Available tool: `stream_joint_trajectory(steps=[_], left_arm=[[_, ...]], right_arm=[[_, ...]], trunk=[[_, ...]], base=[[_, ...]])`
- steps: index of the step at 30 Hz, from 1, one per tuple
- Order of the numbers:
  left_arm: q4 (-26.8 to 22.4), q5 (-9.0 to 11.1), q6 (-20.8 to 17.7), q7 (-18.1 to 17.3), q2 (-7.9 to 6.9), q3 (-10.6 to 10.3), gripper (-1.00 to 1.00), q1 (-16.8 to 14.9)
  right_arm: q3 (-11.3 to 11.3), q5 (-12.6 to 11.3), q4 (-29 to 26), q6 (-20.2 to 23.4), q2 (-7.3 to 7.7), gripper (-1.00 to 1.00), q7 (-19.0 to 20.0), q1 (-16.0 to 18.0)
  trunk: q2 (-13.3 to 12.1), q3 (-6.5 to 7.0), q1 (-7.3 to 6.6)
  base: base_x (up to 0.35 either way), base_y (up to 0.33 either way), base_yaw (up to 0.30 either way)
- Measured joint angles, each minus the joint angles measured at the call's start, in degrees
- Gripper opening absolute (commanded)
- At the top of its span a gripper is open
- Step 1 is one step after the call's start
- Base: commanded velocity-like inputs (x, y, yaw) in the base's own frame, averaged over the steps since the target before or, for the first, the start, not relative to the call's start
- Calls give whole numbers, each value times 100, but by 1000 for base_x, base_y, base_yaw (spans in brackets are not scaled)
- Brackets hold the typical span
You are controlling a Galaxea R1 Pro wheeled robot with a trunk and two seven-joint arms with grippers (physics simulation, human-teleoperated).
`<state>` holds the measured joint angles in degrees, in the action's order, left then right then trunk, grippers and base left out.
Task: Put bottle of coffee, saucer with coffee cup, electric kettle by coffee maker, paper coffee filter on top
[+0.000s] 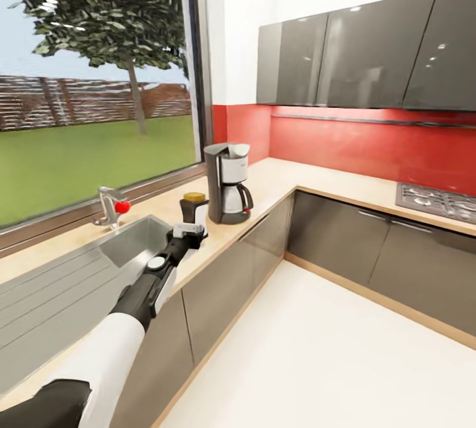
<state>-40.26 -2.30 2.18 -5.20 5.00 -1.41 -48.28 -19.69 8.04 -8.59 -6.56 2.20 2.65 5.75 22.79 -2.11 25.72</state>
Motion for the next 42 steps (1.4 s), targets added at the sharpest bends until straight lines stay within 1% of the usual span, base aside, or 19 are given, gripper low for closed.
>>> stream_joint_trajectory(steps=[30,38,42], left_arm=[[20,-13,-3,0,-9,-20,-100,14],[0,-22,17,5,-4,-34,-100,234],[12,-28,178,132,-9,-17,-100,331]], right_arm=[[-2,-2,-7,9,9,100,-2,0],[-2,-2,-8,9,9,100,-2,2],[-2,-1,-8,9,9,100,-2,0]], trunk=[[0,0,0],[-1,0,3],[-1,0,3]], base=[[334,101,0],[90,12,0],[8,1,0]])
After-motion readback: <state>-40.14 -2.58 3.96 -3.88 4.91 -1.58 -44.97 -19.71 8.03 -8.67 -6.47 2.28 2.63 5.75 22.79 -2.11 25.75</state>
